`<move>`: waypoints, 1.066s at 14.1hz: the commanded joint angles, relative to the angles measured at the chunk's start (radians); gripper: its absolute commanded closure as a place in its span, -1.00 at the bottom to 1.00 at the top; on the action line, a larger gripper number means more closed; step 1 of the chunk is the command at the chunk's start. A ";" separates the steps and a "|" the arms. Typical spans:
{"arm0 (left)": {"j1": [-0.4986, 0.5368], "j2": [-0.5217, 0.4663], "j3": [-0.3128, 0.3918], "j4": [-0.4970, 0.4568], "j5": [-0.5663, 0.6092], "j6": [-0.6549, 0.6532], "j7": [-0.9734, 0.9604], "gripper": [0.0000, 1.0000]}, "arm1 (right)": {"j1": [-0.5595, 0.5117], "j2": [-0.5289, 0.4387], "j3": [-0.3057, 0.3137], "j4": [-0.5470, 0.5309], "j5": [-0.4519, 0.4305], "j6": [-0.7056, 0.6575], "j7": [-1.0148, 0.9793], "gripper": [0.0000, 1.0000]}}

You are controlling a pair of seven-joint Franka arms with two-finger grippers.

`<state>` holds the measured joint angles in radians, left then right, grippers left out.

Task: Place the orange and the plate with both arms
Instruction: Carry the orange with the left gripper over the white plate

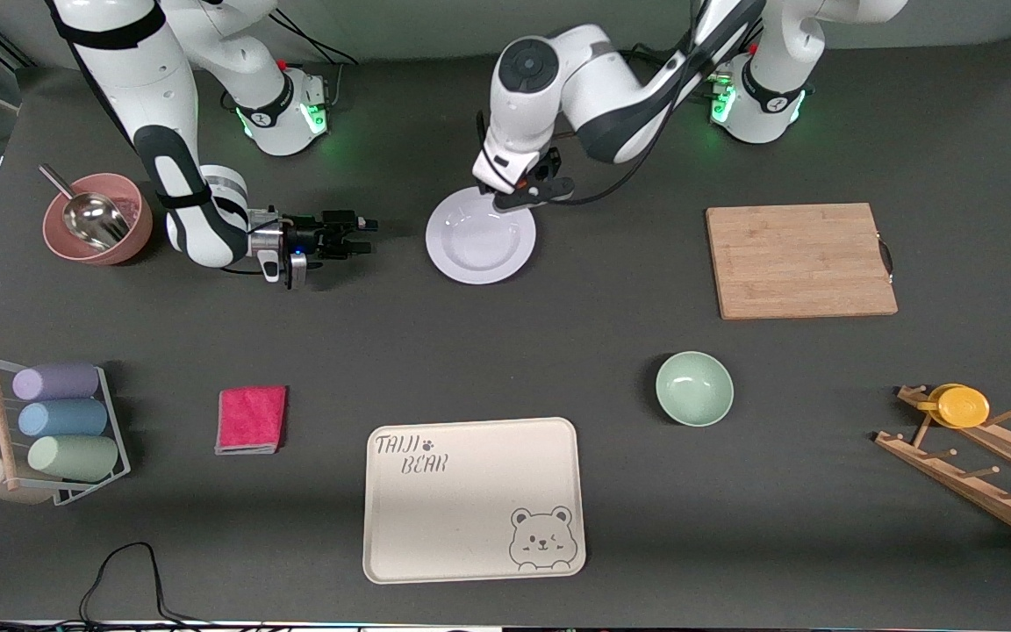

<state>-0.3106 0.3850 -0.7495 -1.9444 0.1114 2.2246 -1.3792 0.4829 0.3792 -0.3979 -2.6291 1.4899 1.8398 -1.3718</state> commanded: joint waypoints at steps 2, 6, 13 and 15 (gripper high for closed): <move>-0.068 0.225 0.016 0.203 0.196 -0.028 -0.147 0.87 | 0.003 0.020 -0.004 0.011 0.029 -0.021 -0.030 -0.82; -0.191 0.299 0.114 0.219 0.257 0.025 -0.179 0.80 | 0.003 0.018 -0.004 0.012 0.029 -0.022 -0.029 0.05; -0.298 0.347 0.202 0.239 0.260 0.084 -0.193 0.11 | 0.003 0.036 -0.004 0.018 0.032 -0.021 -0.053 0.14; -0.301 0.348 0.203 0.239 0.261 0.078 -0.192 -0.99 | 0.003 0.070 -0.002 0.030 0.058 -0.022 -0.098 0.14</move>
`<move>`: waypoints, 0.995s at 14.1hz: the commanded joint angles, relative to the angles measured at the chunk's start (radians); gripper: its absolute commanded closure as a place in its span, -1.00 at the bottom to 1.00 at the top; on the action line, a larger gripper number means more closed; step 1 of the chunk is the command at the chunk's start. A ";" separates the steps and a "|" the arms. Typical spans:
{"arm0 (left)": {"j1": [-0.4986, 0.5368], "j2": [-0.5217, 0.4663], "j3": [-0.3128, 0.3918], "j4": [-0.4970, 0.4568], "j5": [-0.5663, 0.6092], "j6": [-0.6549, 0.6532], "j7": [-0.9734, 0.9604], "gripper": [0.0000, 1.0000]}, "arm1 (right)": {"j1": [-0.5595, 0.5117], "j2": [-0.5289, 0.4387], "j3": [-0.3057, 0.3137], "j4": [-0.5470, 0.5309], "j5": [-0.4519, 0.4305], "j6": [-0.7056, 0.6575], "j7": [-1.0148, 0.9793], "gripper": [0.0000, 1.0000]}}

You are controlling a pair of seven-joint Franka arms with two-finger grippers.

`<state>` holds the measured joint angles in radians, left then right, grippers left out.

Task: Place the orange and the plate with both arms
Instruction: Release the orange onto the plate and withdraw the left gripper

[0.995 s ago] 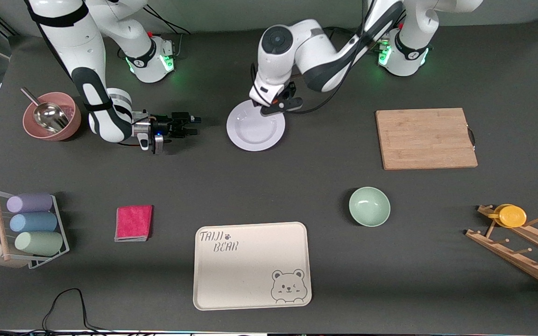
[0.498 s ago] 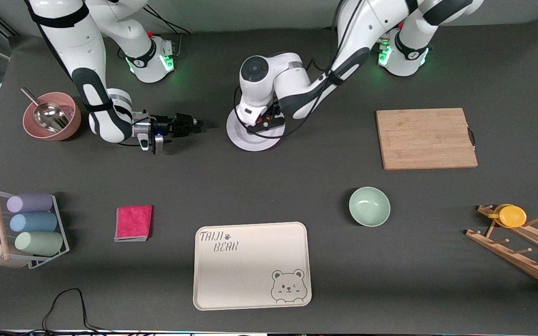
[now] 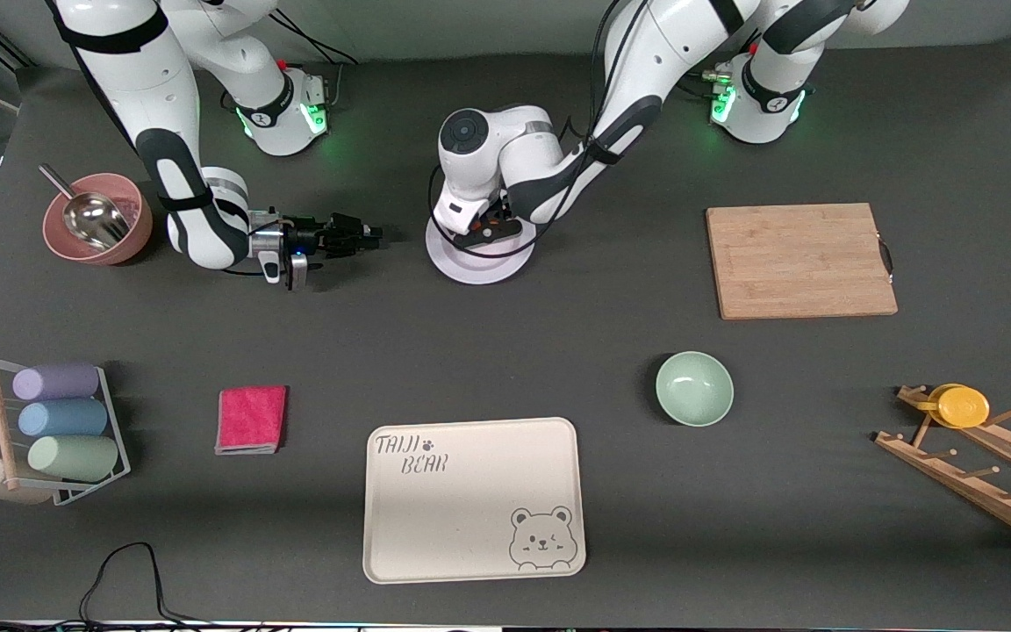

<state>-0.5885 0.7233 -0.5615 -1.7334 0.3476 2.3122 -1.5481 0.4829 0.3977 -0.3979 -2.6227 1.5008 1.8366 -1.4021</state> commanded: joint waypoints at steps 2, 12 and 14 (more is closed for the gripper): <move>-0.024 0.001 0.014 0.029 0.048 -0.028 -0.026 -1.00 | 0.003 0.067 -0.002 0.032 0.050 -0.019 -0.078 0.14; 0.220 -0.134 -0.005 0.189 -0.025 -0.289 0.210 -1.00 | 0.065 0.073 0.065 0.033 0.228 -0.019 -0.083 0.14; 0.309 -0.183 -0.006 0.199 -0.068 -0.353 0.319 -1.00 | 0.120 0.082 0.067 0.038 0.301 -0.017 -0.083 0.14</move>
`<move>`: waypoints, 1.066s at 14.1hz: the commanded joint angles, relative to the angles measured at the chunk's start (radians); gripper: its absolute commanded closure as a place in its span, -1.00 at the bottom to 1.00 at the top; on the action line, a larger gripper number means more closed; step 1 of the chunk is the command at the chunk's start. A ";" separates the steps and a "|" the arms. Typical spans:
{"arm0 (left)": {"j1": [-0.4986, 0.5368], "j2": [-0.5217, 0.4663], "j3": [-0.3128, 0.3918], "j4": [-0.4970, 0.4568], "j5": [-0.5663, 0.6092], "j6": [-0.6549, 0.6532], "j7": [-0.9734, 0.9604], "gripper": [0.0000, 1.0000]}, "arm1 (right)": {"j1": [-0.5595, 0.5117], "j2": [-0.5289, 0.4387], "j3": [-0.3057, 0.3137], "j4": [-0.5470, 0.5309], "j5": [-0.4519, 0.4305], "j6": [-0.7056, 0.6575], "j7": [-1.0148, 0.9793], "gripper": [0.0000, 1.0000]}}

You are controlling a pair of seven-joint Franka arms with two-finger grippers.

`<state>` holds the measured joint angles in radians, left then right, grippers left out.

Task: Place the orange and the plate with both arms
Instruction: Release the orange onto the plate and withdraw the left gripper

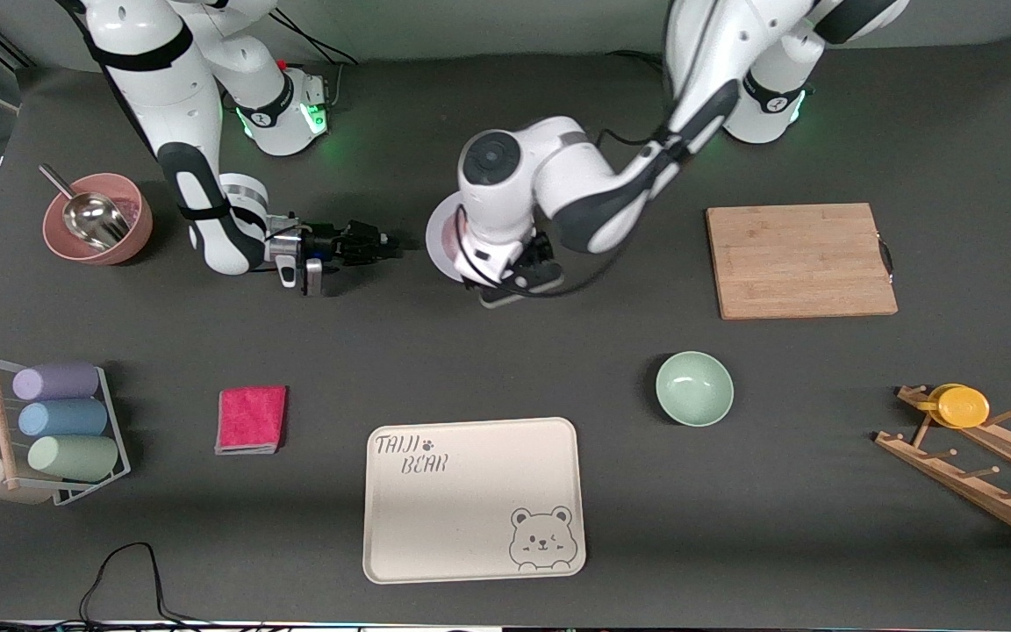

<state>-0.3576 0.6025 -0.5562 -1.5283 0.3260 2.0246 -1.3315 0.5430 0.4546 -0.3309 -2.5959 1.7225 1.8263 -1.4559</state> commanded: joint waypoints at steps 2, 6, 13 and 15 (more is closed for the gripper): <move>0.169 -0.107 -0.010 0.031 -0.099 -0.186 0.248 -1.00 | 0.116 0.042 0.000 0.023 0.155 -0.007 -0.029 0.14; 0.371 -0.208 -0.007 0.076 -0.171 -0.389 0.555 -1.00 | 0.163 0.067 0.062 0.053 0.288 -0.004 -0.029 0.14; 0.692 -0.339 0.001 0.057 -0.190 -0.449 0.880 -1.00 | 0.163 0.064 0.064 0.054 0.292 -0.004 -0.029 0.70; 0.755 -0.381 0.002 0.027 -0.188 -0.452 0.949 -1.00 | 0.161 0.064 0.064 0.054 0.290 -0.004 -0.028 1.00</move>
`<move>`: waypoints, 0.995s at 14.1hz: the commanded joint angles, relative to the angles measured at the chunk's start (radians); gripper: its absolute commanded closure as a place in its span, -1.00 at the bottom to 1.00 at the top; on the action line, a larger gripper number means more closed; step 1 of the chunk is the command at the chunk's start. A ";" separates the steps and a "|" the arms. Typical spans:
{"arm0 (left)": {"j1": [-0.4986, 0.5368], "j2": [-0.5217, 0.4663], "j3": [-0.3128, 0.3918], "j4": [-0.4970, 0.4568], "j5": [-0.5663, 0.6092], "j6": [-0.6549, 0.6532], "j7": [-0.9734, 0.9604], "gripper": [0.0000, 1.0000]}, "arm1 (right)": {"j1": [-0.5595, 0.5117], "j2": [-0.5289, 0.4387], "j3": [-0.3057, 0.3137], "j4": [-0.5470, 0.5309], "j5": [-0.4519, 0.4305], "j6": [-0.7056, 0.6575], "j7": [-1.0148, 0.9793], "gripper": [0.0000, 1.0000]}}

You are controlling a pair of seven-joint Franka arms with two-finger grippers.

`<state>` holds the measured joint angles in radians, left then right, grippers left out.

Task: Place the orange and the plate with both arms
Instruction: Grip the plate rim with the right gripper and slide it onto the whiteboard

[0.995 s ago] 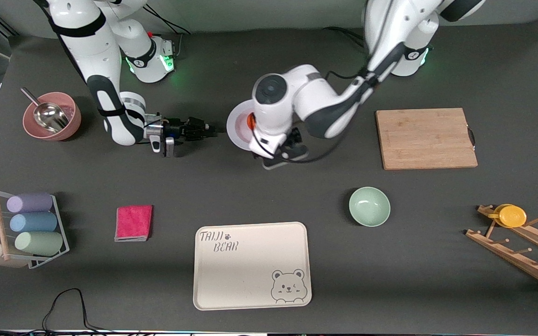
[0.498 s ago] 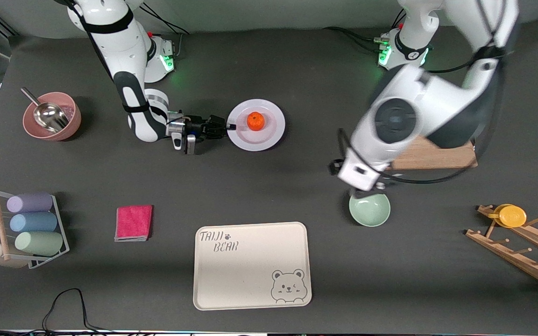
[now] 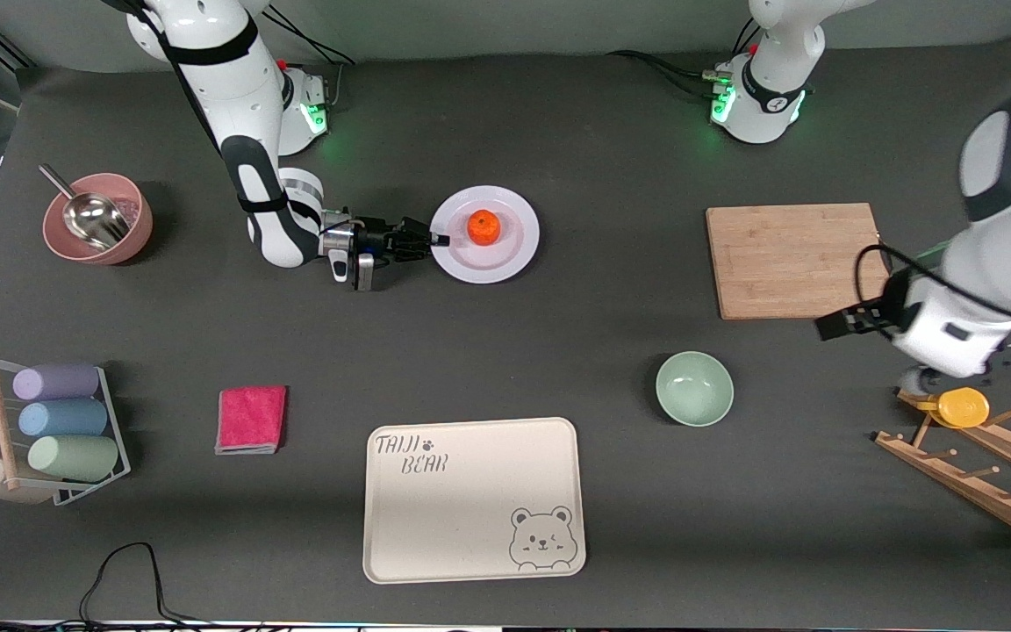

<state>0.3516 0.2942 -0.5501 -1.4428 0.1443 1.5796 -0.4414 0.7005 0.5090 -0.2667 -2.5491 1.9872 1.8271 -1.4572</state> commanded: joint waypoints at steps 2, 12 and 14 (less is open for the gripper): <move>-0.003 -0.160 0.118 -0.144 -0.026 0.002 0.166 -1.00 | -0.003 0.000 0.000 0.007 0.024 -0.005 -0.023 1.00; -0.385 -0.541 0.579 -0.496 -0.118 0.071 0.382 -1.00 | -0.084 -0.265 -0.014 0.050 -0.079 -0.002 0.173 1.00; -0.385 -0.547 0.575 -0.493 -0.118 0.050 0.389 -1.00 | -0.090 -0.236 -0.014 0.110 -0.079 0.004 0.204 1.00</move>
<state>-0.0229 -0.2271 0.0217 -1.9108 0.0203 1.6402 -0.0734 0.6206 0.2584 -0.2813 -2.4897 1.9256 1.8319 -1.3028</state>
